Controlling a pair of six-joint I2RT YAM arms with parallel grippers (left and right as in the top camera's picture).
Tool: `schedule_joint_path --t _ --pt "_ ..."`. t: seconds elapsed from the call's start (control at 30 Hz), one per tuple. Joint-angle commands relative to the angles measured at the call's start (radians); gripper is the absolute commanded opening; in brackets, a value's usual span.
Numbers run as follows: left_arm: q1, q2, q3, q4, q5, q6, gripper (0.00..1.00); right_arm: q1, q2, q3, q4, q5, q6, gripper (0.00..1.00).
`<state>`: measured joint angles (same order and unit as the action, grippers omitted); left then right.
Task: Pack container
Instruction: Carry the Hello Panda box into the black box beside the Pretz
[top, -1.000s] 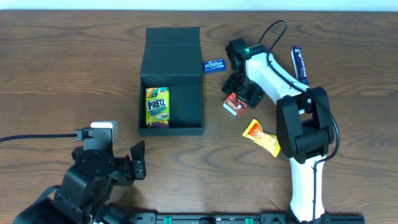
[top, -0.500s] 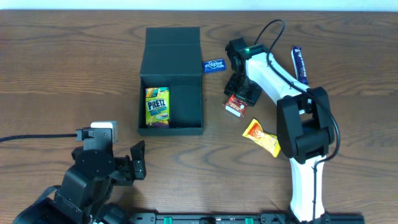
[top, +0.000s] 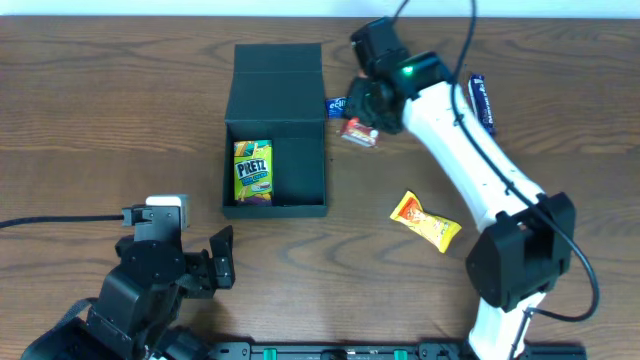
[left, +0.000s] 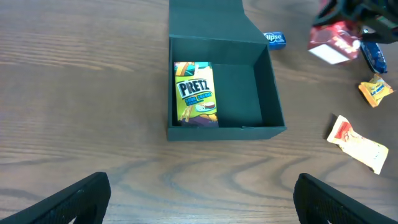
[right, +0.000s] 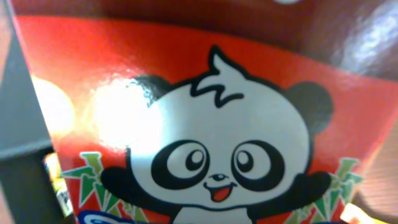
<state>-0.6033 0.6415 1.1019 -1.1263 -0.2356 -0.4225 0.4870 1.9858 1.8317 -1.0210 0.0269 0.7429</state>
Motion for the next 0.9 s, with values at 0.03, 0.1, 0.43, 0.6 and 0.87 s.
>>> schedule_joint_path --t 0.03,0.1,0.43,0.6,0.87 --pt "0.001 -0.002 0.006 -0.004 0.0 -0.011 0.95 0.092 -0.003 0.007 0.034 -0.043 -0.054 0.58" --pt "0.001 -0.002 0.006 -0.004 0.0 -0.011 0.95 0.134 -0.003 0.007 0.064 -0.043 -0.071 0.59" --pt "0.001 -0.002 0.006 -0.004 0.0 -0.011 0.95 0.254 0.037 0.006 0.158 -0.043 -0.094 0.59" --pt "0.001 -0.002 0.006 -0.004 0.0 -0.011 0.95 0.255 0.088 0.006 0.165 -0.043 -0.099 0.59" --pt "0.001 -0.002 0.006 -0.004 0.0 -0.011 0.95 0.264 0.16 0.006 0.171 -0.047 -0.113 0.6"
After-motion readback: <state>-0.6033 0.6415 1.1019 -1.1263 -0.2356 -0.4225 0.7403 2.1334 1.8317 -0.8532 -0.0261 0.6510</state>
